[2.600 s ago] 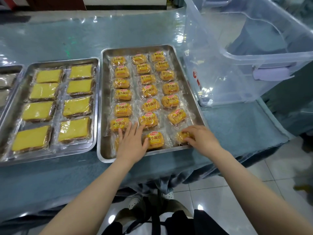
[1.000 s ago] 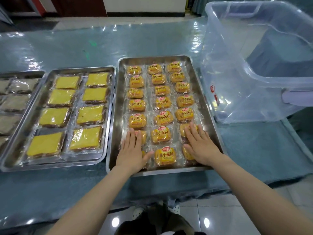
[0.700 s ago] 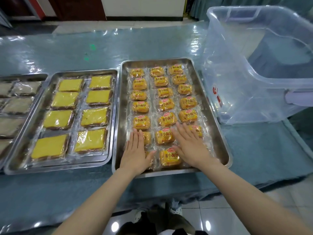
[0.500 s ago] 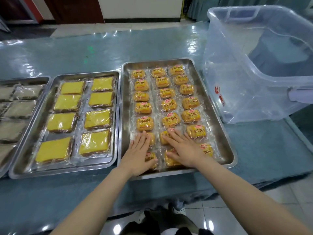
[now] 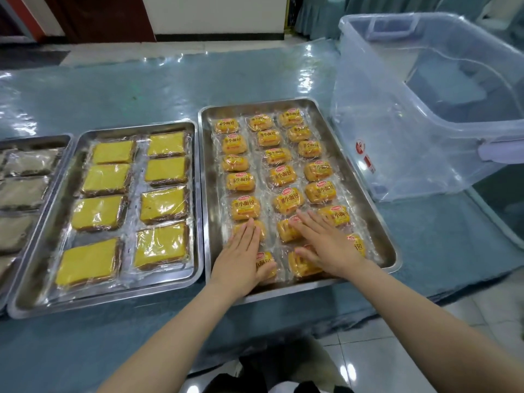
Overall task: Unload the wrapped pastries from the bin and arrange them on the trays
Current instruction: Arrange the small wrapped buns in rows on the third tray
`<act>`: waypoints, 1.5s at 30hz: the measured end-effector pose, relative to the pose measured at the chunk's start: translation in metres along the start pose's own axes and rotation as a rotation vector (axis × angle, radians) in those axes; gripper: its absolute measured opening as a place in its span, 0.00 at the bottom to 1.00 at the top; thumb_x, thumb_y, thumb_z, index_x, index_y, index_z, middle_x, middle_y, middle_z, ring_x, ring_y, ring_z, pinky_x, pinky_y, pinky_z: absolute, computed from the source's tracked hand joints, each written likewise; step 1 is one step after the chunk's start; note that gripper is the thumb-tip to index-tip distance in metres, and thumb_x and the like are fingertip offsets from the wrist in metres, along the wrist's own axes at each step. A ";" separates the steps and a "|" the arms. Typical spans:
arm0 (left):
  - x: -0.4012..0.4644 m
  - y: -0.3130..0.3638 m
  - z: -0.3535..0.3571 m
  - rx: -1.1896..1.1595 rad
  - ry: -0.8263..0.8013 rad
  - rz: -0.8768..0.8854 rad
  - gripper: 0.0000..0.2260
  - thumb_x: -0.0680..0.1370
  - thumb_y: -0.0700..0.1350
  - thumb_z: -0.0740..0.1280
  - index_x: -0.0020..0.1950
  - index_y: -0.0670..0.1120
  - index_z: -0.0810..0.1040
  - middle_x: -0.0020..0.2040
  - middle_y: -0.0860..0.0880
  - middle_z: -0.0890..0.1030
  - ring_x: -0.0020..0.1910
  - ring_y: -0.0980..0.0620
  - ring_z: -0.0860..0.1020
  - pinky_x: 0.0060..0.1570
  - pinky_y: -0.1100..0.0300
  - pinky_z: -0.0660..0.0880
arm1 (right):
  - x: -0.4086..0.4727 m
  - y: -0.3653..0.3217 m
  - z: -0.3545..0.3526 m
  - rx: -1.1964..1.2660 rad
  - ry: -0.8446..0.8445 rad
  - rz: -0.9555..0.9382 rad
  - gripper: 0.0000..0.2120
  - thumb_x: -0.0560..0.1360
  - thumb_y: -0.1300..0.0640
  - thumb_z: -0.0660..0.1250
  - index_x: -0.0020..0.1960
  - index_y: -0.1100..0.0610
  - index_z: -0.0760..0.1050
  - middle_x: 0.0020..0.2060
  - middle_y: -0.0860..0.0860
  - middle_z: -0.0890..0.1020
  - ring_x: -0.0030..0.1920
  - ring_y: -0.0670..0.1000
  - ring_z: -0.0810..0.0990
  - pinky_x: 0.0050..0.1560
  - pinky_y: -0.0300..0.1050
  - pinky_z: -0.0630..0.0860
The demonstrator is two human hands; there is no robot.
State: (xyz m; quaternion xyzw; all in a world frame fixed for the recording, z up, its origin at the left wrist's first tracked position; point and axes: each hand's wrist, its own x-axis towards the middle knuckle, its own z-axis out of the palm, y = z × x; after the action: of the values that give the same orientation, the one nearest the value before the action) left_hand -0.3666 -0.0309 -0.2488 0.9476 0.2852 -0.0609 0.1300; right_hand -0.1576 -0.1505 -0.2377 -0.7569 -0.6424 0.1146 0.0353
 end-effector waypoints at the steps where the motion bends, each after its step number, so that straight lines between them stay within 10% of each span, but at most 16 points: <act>1: 0.001 0.000 -0.001 -0.012 0.031 0.003 0.41 0.71 0.71 0.38 0.76 0.47 0.36 0.74 0.50 0.33 0.72 0.54 0.34 0.71 0.57 0.38 | 0.002 0.001 -0.002 0.023 0.029 0.032 0.32 0.76 0.35 0.48 0.76 0.45 0.49 0.76 0.45 0.44 0.75 0.48 0.39 0.75 0.52 0.45; 15: 0.066 -0.004 -0.012 -0.059 0.005 -0.153 0.34 0.76 0.67 0.47 0.75 0.55 0.37 0.75 0.49 0.35 0.73 0.47 0.33 0.69 0.50 0.38 | 0.072 0.020 -0.018 0.077 0.014 0.094 0.23 0.80 0.49 0.56 0.74 0.43 0.58 0.77 0.47 0.48 0.76 0.50 0.45 0.68 0.47 0.39; 32: 0.059 0.003 -0.002 0.028 0.039 -0.227 0.33 0.76 0.67 0.41 0.76 0.52 0.37 0.76 0.49 0.36 0.73 0.47 0.31 0.70 0.51 0.36 | 0.079 0.013 -0.011 -0.022 -0.013 0.089 0.26 0.79 0.42 0.54 0.75 0.45 0.56 0.74 0.52 0.59 0.72 0.58 0.56 0.67 0.59 0.60; 45: 0.113 -0.008 -0.035 -0.010 0.112 -0.212 0.33 0.79 0.64 0.47 0.76 0.50 0.35 0.75 0.48 0.35 0.74 0.51 0.34 0.72 0.54 0.37 | 0.120 0.039 -0.028 0.120 0.113 0.086 0.29 0.79 0.45 0.58 0.76 0.51 0.54 0.77 0.50 0.54 0.76 0.53 0.51 0.70 0.46 0.45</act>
State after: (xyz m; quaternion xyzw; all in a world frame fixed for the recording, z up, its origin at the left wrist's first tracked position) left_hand -0.2758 0.0450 -0.2386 0.9133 0.3911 -0.0200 0.1116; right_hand -0.0957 -0.0365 -0.2337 -0.7856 -0.5983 0.1112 0.1118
